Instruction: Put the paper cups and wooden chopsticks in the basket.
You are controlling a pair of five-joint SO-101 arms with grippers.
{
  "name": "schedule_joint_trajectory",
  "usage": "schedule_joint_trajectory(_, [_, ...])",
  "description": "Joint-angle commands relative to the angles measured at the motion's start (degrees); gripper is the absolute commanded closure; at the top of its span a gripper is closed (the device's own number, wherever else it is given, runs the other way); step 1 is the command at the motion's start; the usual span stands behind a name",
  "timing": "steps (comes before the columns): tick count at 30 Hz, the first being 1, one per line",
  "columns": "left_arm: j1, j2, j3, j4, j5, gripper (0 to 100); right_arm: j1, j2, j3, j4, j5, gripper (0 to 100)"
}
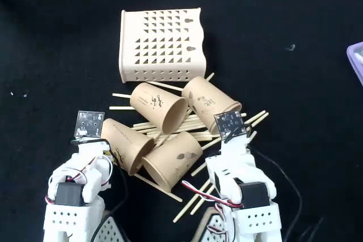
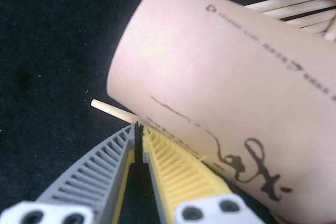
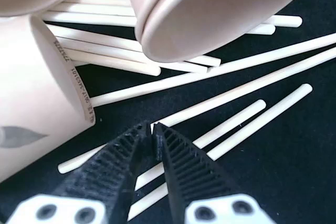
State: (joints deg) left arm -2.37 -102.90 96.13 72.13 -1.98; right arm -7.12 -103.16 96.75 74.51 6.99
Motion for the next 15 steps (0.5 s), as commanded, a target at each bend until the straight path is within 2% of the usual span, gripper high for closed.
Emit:
schedule_joint_trajectory(1, [0.4, -0.5, 1.3, 0.3, -0.3, 97, 1.0, -5.4, -0.2, 0.4, -0.3, 98.0])
schedule_joint_trajectory(15, [0.7, -0.5, 1.3, 0.3, -0.3, 97, 1.0, -5.4, -0.2, 0.4, -0.3, 98.0])
